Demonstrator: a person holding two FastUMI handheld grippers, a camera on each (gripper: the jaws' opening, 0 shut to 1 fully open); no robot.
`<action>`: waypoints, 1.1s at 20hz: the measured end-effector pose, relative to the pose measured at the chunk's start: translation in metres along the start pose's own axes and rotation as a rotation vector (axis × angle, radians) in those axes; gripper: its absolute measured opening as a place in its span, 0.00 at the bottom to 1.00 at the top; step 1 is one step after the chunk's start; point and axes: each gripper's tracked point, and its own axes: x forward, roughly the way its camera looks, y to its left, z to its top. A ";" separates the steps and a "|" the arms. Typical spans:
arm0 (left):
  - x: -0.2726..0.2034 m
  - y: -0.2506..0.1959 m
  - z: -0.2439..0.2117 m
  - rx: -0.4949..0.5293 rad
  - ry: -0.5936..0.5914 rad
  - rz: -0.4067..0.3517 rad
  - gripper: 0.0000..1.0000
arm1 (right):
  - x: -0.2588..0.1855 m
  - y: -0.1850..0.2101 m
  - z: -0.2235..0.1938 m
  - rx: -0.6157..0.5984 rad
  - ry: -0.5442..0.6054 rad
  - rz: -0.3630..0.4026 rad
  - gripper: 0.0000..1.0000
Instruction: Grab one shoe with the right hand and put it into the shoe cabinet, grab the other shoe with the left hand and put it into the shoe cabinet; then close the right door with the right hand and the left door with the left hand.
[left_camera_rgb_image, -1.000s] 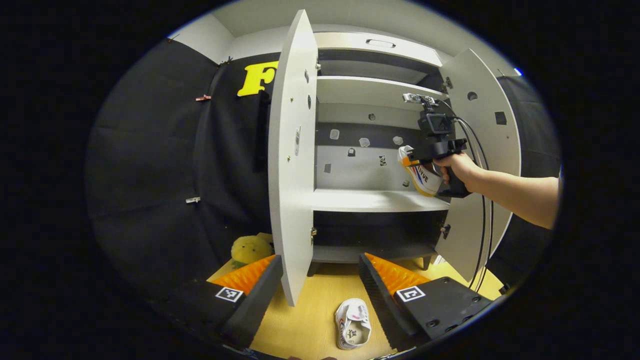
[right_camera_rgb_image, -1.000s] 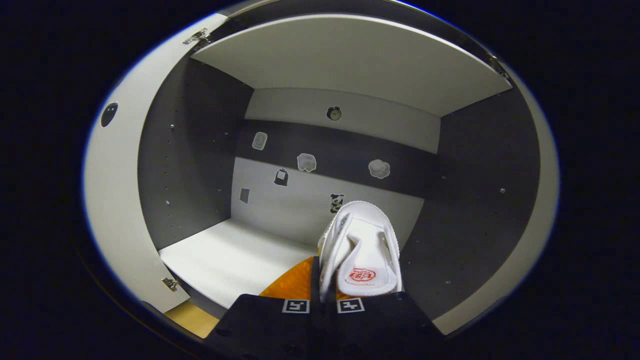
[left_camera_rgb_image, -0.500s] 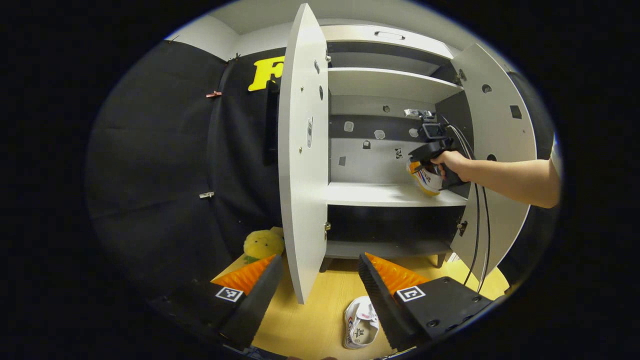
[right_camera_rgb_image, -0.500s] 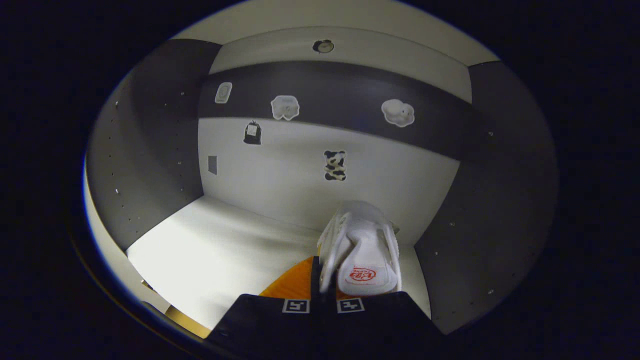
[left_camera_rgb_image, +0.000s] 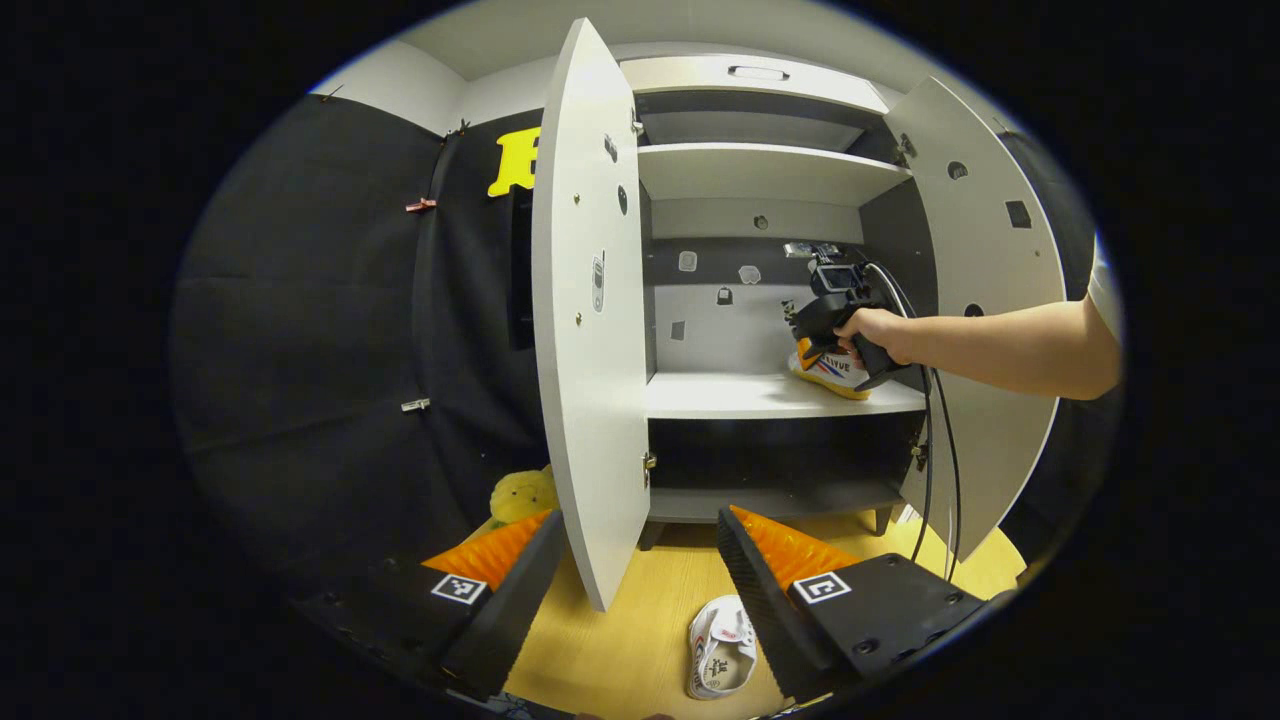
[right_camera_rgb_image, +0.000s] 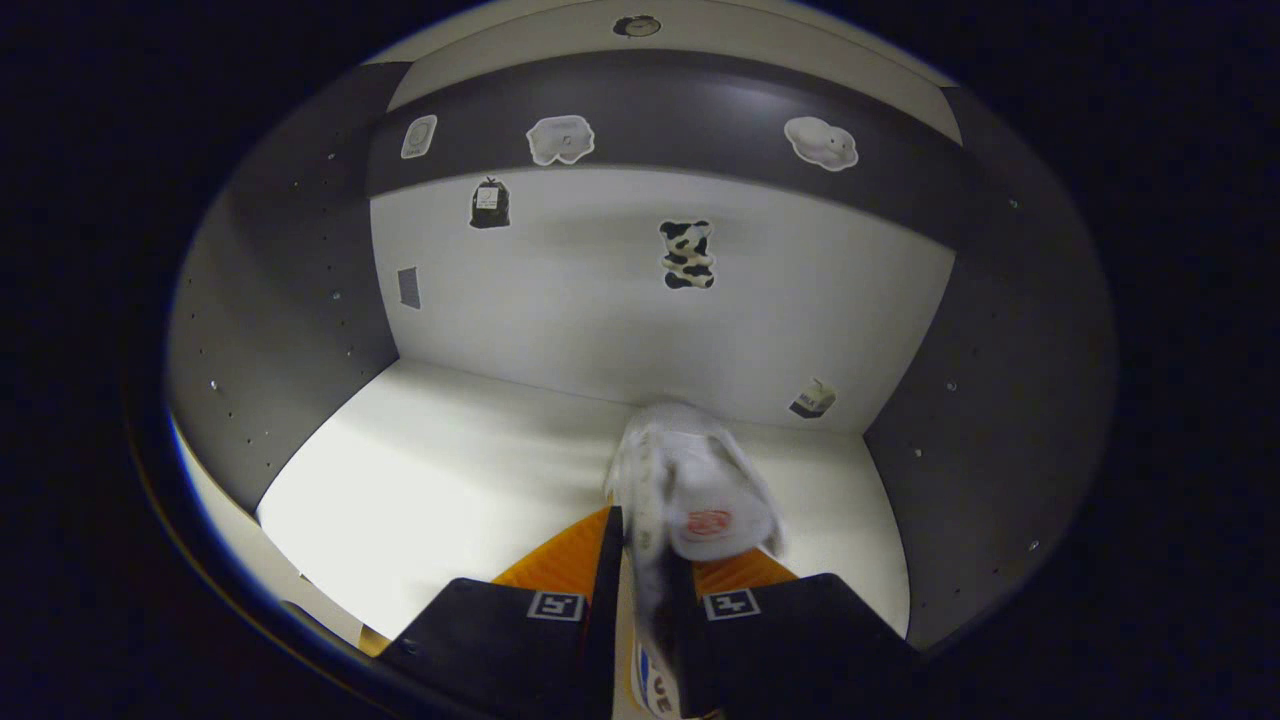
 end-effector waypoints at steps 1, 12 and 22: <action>0.000 -0.002 -0.005 -0.007 0.015 -0.011 0.95 | -0.006 -0.004 0.004 -0.002 -0.015 -0.009 0.28; -0.011 0.004 -0.049 -0.030 0.084 -0.100 0.95 | -0.149 0.009 0.005 0.122 -0.265 0.052 1.00; 0.004 -0.002 -0.120 -0.021 0.217 -0.248 0.95 | -0.277 0.011 -0.107 0.104 -0.451 -0.007 1.00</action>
